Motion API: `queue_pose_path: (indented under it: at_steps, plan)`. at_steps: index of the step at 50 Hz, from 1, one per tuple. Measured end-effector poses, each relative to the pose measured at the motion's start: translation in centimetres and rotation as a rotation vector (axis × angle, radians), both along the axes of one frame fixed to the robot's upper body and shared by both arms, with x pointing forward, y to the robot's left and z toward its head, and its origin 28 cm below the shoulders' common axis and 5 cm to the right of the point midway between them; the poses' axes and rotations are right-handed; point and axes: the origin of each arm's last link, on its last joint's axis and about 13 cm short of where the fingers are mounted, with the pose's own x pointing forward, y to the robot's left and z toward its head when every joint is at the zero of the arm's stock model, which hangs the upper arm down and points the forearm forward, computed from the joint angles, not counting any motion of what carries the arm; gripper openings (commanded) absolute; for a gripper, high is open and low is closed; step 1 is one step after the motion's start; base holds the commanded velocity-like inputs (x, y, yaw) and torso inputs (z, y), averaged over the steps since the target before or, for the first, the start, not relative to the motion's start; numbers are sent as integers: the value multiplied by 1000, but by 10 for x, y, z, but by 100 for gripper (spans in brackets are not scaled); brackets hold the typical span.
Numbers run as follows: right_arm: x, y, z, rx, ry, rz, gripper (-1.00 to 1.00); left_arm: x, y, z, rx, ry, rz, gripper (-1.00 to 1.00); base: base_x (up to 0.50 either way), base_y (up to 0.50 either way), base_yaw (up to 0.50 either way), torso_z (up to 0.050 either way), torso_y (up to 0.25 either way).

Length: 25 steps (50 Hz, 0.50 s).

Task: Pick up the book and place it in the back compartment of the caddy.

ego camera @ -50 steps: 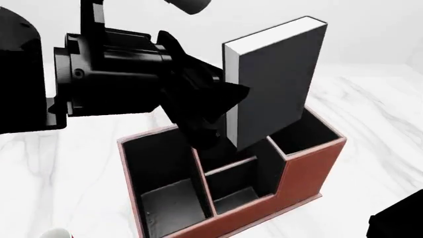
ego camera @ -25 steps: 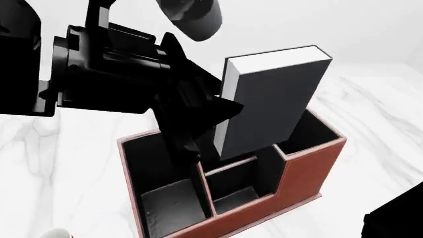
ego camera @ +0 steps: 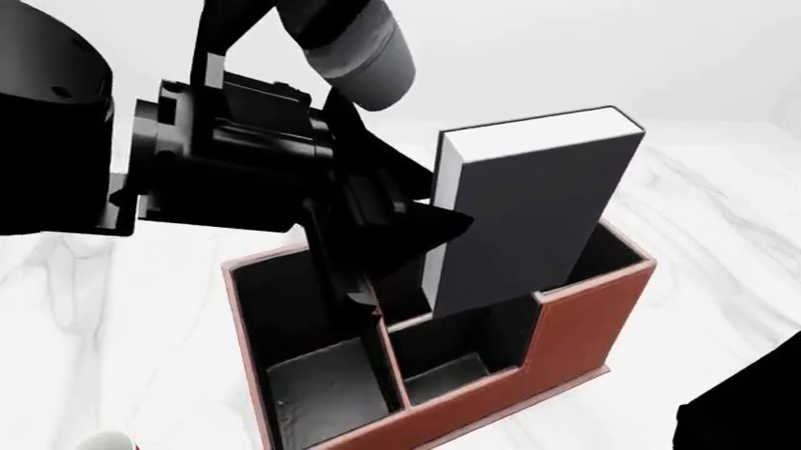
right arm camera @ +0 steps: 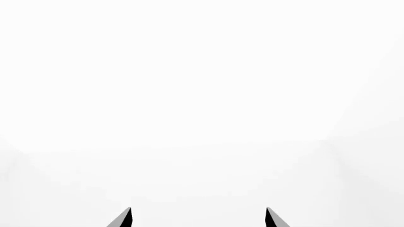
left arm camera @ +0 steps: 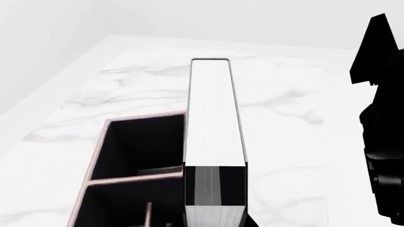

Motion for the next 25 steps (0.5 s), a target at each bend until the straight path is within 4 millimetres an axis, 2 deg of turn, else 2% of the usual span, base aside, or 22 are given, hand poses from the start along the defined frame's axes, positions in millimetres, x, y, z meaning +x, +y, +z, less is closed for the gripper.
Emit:
queue_pose_path:
  at_steps: [25]
  plan:
    - [0, 0, 0, -2, 1, 2, 100, 15, -6, -37, 23, 51, -7, -100, 0, 0, 0, 0, 1]
